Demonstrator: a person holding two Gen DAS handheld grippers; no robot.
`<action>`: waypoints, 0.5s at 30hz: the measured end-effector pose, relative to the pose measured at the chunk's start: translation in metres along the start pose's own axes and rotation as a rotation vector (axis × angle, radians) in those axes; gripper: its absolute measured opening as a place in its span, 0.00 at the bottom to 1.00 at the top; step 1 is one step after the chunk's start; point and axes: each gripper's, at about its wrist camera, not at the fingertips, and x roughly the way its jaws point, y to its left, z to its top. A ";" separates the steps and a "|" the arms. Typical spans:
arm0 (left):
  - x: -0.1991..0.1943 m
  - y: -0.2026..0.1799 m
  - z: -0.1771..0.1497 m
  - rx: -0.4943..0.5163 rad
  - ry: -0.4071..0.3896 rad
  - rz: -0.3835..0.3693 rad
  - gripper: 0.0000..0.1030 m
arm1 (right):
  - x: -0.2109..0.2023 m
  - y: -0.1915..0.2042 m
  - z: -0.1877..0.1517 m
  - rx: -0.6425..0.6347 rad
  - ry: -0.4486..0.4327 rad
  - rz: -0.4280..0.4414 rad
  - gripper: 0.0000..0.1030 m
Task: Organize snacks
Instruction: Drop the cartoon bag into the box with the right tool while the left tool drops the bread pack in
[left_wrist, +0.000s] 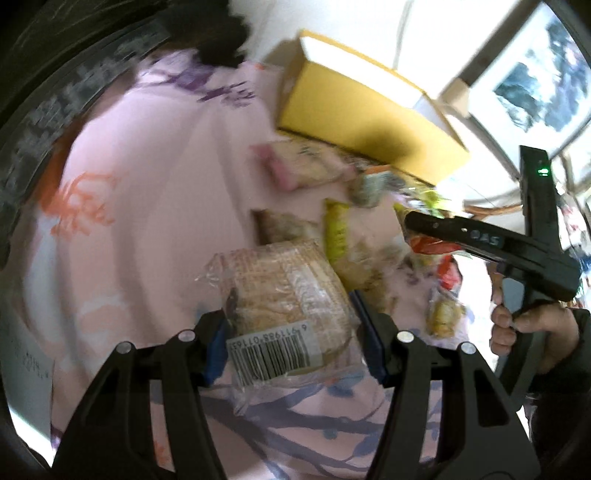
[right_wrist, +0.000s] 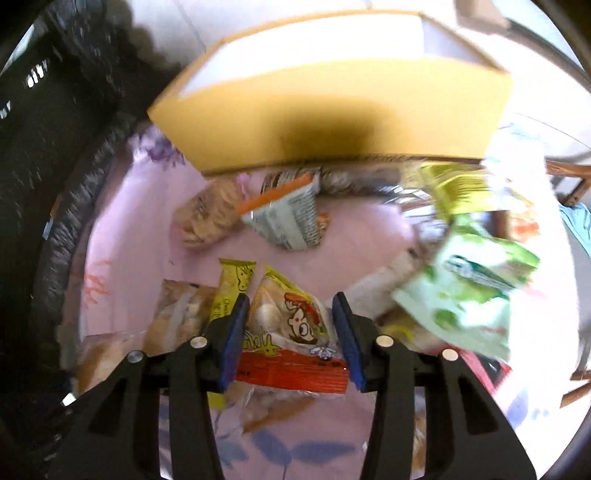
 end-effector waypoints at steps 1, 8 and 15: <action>0.000 -0.004 0.002 0.012 -0.001 -0.006 0.58 | -0.011 -0.003 -0.001 0.017 -0.022 0.002 0.45; -0.004 -0.024 0.027 0.065 -0.006 0.009 0.58 | -0.083 -0.019 0.009 0.088 -0.186 0.008 0.45; -0.023 -0.066 0.078 0.101 -0.170 0.040 0.58 | -0.125 -0.044 0.057 0.068 -0.318 0.063 0.45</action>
